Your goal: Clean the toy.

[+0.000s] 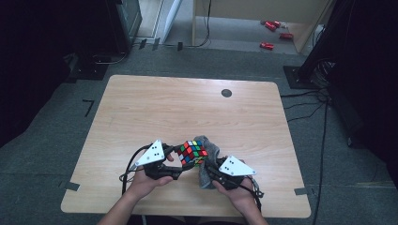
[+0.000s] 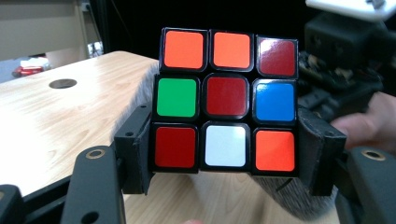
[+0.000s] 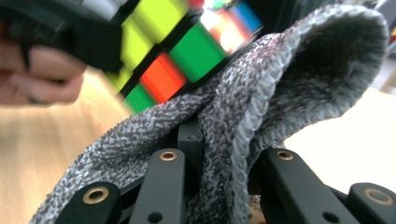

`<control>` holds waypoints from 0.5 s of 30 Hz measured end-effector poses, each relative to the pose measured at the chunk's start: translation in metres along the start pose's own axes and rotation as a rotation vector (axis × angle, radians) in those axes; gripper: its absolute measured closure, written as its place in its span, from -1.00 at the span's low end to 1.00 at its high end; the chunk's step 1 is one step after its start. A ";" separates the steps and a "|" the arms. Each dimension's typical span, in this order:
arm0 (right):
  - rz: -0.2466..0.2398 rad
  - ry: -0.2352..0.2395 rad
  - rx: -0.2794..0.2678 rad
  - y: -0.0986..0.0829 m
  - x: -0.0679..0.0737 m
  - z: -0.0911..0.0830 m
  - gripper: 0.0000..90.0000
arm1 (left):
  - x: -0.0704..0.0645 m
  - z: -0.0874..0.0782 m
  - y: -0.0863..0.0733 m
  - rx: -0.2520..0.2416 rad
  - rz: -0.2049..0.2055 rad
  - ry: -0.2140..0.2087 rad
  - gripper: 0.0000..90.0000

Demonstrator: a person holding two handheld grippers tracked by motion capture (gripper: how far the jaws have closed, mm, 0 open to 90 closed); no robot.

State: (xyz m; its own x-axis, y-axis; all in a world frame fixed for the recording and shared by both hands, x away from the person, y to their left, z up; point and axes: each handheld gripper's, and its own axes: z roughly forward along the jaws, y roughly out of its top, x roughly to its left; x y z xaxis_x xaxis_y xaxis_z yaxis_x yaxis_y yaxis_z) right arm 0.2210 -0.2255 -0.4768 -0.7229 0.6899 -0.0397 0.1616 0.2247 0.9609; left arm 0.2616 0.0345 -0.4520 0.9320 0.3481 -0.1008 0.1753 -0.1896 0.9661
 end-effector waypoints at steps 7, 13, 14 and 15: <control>-0.082 0.055 0.049 -0.004 0.016 0.008 0.69 | 0.004 -0.002 0.001 -0.012 -0.038 0.003 -0.23; -0.080 -0.010 0.003 0.003 0.008 -0.003 0.68 | 0.003 -0.001 0.000 -0.013 -0.038 -0.005 -0.23; -0.068 -0.019 -0.010 0.004 0.005 -0.005 0.68 | 0.003 -0.001 0.000 -0.016 -0.041 -0.004 -0.23; -0.062 -0.020 -0.014 0.004 0.005 -0.005 0.69 | 0.003 -0.001 0.000 -0.019 -0.045 -0.004 -0.23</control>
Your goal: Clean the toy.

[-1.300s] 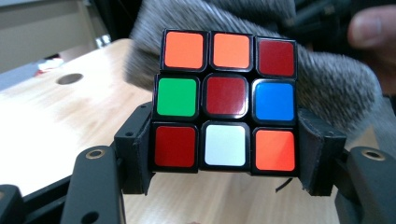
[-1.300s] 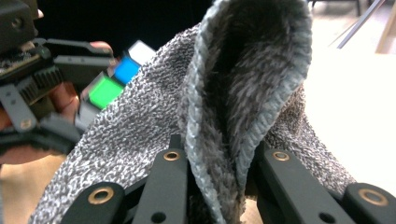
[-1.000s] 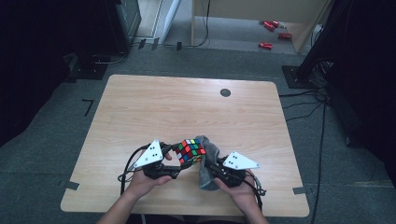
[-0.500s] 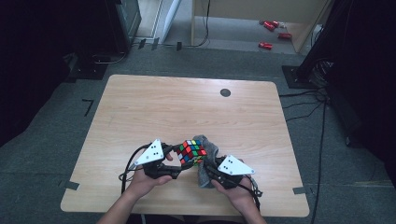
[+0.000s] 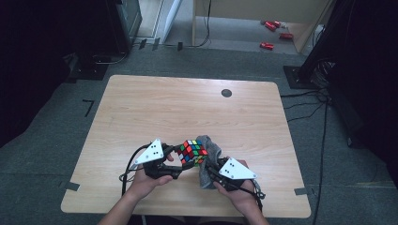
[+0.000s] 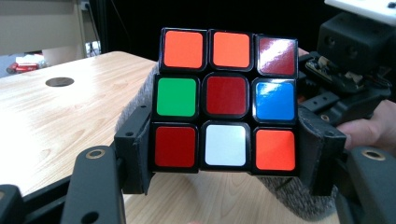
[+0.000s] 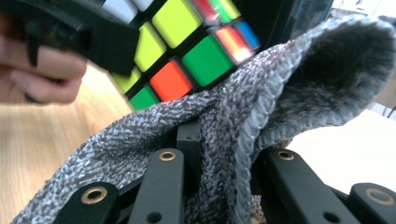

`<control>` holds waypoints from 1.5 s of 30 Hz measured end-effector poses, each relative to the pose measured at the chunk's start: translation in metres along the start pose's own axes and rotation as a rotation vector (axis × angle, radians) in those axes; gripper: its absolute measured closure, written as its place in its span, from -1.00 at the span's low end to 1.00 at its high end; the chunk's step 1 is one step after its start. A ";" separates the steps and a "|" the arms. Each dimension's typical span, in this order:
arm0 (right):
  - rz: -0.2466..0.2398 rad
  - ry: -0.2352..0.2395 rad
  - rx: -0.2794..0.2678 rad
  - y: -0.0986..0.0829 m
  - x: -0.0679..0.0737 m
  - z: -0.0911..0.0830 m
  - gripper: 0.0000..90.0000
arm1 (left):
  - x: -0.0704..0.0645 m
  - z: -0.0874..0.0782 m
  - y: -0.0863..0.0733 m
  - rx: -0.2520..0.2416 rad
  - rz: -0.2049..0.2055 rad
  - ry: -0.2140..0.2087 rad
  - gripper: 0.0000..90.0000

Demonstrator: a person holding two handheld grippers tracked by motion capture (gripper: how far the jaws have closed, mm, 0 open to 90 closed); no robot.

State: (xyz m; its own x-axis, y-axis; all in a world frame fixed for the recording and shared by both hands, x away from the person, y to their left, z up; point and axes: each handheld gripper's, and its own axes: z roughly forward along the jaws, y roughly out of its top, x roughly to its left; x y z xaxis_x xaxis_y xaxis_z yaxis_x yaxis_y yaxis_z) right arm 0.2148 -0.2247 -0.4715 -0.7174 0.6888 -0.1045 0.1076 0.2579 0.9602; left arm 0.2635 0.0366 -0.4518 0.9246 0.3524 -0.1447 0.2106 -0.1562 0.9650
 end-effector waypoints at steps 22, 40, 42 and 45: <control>0.312 0.106 0.000 -0.012 0.008 0.016 0.71 | -0.005 0.005 -0.002 -0.073 -0.031 0.060 -0.23; 0.304 -0.174 0.083 -0.018 -0.040 -0.009 0.69 | 0.011 -0.003 -0.006 -0.036 -0.054 0.135 -0.23; 0.225 -0.317 0.157 -0.023 -0.049 -0.013 0.69 | 0.013 -0.002 -0.007 -0.027 -0.061 0.140 -0.23; 0.297 -0.374 0.219 -0.035 -0.065 -0.018 0.68 | 0.014 -0.001 -0.009 -0.015 -0.062 0.144 -0.23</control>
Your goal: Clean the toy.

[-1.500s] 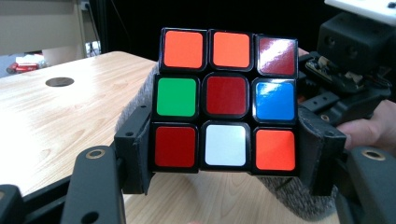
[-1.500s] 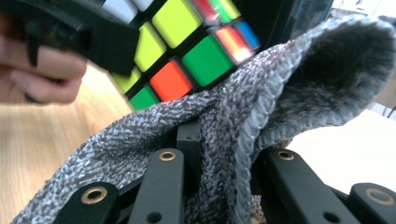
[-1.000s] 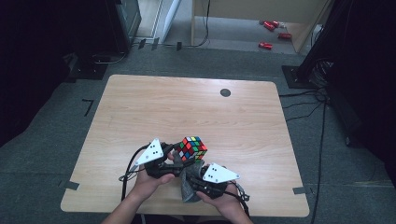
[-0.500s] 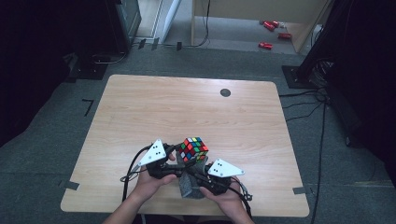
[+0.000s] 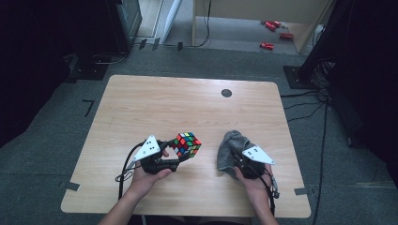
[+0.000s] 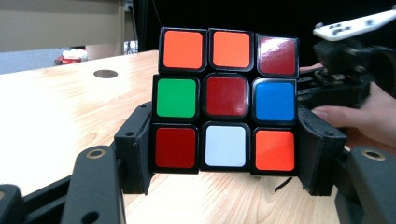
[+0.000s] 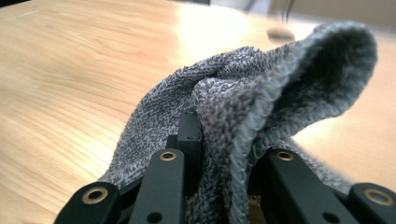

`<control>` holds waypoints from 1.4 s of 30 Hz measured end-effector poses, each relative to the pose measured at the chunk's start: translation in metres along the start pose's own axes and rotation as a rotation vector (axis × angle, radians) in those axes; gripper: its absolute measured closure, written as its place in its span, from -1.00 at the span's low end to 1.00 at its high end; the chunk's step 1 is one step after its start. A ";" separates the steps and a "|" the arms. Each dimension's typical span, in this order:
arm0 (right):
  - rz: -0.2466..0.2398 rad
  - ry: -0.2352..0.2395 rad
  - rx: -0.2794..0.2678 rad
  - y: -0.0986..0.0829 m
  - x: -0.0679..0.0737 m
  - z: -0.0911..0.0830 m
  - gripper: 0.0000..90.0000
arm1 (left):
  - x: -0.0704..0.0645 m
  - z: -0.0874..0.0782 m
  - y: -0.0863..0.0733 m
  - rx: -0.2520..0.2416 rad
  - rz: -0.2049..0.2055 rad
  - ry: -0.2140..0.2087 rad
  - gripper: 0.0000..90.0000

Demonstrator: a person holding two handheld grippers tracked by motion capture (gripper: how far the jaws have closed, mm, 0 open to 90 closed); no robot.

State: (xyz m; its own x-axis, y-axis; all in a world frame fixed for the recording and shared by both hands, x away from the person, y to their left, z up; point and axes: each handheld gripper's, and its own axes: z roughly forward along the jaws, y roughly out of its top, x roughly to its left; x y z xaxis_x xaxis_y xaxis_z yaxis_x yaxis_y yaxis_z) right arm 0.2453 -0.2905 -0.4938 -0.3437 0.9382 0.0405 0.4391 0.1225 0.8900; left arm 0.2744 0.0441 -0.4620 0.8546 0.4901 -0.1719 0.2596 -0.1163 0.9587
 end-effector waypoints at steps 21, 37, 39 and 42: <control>0.063 0.026 0.060 0.006 -0.044 -0.012 -0.66 | 0.014 -0.006 0.002 0.017 -0.059 0.059 -0.23; -0.263 0.365 -0.257 0.018 0.043 -0.012 -0.58 | 0.006 0.004 0.004 0.064 -0.105 -0.004 -0.23; -0.293 0.377 -0.257 0.016 0.050 -0.010 -0.61 | 0.004 0.005 0.004 0.068 -0.105 -0.016 -0.23; -0.334 0.388 -0.265 0.013 0.060 -0.006 -0.64 | 0.001 0.007 0.006 0.079 -0.113 -0.038 -0.23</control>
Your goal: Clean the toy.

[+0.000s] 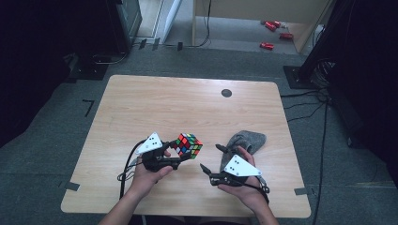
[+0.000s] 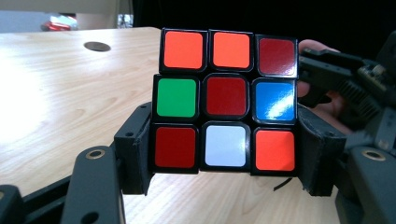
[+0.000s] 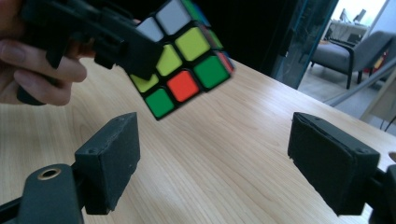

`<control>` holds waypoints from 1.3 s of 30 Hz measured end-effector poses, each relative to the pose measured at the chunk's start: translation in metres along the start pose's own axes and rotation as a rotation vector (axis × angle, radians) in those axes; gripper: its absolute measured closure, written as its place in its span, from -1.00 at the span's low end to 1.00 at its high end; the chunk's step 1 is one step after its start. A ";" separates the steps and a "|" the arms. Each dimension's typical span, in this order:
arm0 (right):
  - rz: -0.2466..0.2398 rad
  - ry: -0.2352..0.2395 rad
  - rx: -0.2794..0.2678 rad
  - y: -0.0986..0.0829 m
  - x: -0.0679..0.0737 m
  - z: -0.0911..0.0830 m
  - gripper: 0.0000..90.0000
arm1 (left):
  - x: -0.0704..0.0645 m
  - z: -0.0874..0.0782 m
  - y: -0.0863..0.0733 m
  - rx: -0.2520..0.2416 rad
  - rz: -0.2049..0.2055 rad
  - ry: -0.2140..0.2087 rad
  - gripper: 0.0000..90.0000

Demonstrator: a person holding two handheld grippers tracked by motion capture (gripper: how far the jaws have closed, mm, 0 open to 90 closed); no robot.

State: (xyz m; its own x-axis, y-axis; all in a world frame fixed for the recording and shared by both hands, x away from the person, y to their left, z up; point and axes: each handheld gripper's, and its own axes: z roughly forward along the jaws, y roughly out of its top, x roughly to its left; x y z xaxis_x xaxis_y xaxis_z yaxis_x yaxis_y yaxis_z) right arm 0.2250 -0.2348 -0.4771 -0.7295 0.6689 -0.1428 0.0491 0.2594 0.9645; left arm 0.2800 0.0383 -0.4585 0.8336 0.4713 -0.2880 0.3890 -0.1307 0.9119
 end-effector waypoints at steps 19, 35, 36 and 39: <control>-0.242 -0.069 -0.028 -0.010 0.025 0.022 -0.54 | -0.010 0.021 0.001 0.166 -0.120 -0.149 -0.24; -0.055 -0.105 0.035 -0.012 0.001 0.011 -0.25 | -0.007 0.008 0.004 0.095 0.070 -0.097 -0.64; -0.020 -0.101 0.032 -0.010 -0.002 0.008 -0.25 | -0.008 0.008 0.002 0.097 0.108 -0.074 -0.64; 0.062 -0.079 0.039 -0.004 -0.005 0.003 -0.25 | -0.011 0.010 -0.002 0.103 0.189 -0.026 -0.64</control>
State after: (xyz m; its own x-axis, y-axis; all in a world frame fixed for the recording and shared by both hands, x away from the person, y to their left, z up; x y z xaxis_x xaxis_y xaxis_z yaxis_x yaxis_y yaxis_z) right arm 0.2308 -0.2374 -0.4812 -0.6684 0.7368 -0.1016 0.1200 0.2416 0.9629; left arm 0.2741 0.0240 -0.4598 0.9051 0.4070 -0.1232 0.2612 -0.3035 0.9163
